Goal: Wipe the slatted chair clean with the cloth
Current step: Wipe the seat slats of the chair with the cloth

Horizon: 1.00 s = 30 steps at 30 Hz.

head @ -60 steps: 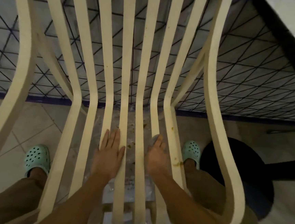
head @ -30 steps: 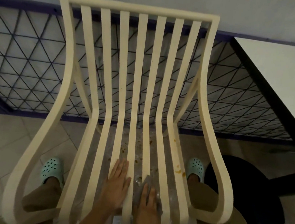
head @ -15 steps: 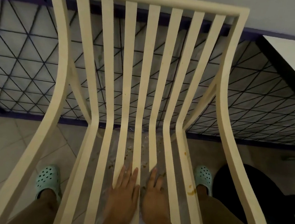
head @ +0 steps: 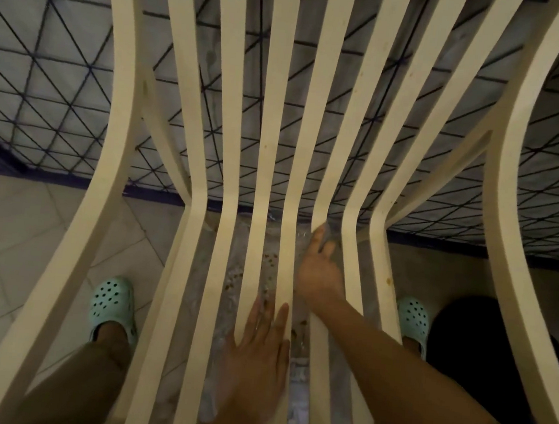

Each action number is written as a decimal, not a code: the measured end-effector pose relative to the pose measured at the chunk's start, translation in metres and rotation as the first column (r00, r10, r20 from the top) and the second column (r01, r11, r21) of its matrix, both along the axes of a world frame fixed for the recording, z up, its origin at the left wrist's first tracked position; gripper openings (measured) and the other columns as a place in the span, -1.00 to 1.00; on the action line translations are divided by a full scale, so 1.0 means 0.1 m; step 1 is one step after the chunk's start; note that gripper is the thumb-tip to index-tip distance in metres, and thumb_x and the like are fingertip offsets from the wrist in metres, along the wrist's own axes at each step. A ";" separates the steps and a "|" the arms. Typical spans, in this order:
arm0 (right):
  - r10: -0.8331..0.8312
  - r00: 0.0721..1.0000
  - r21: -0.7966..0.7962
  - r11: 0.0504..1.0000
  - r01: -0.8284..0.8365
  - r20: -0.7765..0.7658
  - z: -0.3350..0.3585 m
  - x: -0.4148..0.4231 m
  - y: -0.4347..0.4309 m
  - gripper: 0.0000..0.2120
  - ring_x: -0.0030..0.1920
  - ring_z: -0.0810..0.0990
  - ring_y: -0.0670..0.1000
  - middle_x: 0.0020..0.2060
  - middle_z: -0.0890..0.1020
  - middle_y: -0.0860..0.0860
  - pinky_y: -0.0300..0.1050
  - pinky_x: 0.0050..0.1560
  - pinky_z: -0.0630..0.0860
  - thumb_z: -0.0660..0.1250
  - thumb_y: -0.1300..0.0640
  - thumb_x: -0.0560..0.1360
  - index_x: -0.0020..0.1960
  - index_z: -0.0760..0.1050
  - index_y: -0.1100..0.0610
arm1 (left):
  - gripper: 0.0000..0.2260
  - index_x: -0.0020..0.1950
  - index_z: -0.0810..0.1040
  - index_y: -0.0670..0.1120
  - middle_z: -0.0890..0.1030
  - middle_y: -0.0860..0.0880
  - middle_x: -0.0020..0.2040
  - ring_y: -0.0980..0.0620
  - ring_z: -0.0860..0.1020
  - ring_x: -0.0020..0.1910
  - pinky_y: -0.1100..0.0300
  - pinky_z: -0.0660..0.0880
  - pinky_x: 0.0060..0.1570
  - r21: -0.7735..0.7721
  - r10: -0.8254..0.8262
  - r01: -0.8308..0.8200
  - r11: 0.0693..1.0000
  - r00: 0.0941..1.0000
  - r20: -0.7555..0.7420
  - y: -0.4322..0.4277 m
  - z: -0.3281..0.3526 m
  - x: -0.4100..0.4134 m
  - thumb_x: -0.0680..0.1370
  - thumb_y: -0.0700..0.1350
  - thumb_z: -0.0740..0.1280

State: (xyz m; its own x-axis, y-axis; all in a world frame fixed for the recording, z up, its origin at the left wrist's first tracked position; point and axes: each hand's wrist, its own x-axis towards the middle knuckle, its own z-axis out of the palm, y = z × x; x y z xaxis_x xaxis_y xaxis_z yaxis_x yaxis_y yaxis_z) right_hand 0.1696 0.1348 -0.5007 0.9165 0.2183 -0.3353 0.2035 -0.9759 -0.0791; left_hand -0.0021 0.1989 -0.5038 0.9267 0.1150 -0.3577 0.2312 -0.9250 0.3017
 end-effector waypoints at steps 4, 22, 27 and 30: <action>-0.006 0.998 -0.018 1.000 0.007 0.058 -0.09 0.20 0.07 -0.16 0.20 0.55 0.20 0.50 0.05 0.34 -0.07 -0.21 0.53 0.19 0.12 0.57 0.50 -0.40 0.31 | -0.47 0.59 -0.07 0.11 0.05 0.03 0.60 -0.03 -0.01 0.57 -0.19 0.39 0.26 -0.031 0.043 -0.043 0.999 0.999 -0.019 -0.01 -0.05 -0.03 0.64 0.16 -0.05; -0.053 0.990 0.136 0.988 0.071 -0.131 0.10 -1.68 -0.54 -0.20 0.49 0.19 0.23 0.54 -0.02 0.24 0.00 0.35 0.36 0.13 0.23 0.60 0.48 -0.48 0.17 | -0.50 0.59 -0.15 0.08 -0.11 0.05 0.60 0.10 -0.27 0.55 -0.16 0.14 0.46 0.036 0.039 -0.043 0.998 0.994 0.105 0.05 -0.04 -0.09 0.65 0.13 -0.21; -0.025 0.958 0.196 0.977 0.083 -0.284 0.16 -2.41 -0.88 -0.17 0.53 0.08 0.22 0.55 -0.13 0.23 0.04 0.37 0.35 0.16 0.19 0.59 0.47 -0.49 0.18 | -0.49 0.60 -0.15 0.05 -0.13 0.04 0.60 0.09 -0.27 0.55 -0.15 0.01 0.48 -0.014 0.027 -0.027 1.000 0.998 0.065 -0.02 0.03 -0.22 0.66 0.11 -0.12; 0.042 0.927 0.285 0.956 0.072 -0.373 0.28 -2.57 -1.09 -0.20 0.43 0.29 0.25 0.55 -0.10 0.24 0.00 0.16 0.41 0.12 0.31 0.58 0.45 -0.49 0.15 | -0.48 0.60 -0.13 0.01 -0.13 0.00 0.61 0.03 -0.25 0.56 -0.17 -0.06 0.51 0.000 0.006 -0.006 1.000 1.000 -0.015 -0.05 0.08 -0.23 0.67 0.10 -0.07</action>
State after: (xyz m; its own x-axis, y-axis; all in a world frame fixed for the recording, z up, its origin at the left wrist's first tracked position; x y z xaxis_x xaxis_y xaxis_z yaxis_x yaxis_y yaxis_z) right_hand -0.0874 0.0260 -0.4723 0.7416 0.3443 -0.5757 0.0892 -0.9012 -0.4241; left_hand -0.0250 0.1940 -0.4963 0.9206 0.1206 -0.3715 0.2412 -0.9237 0.2978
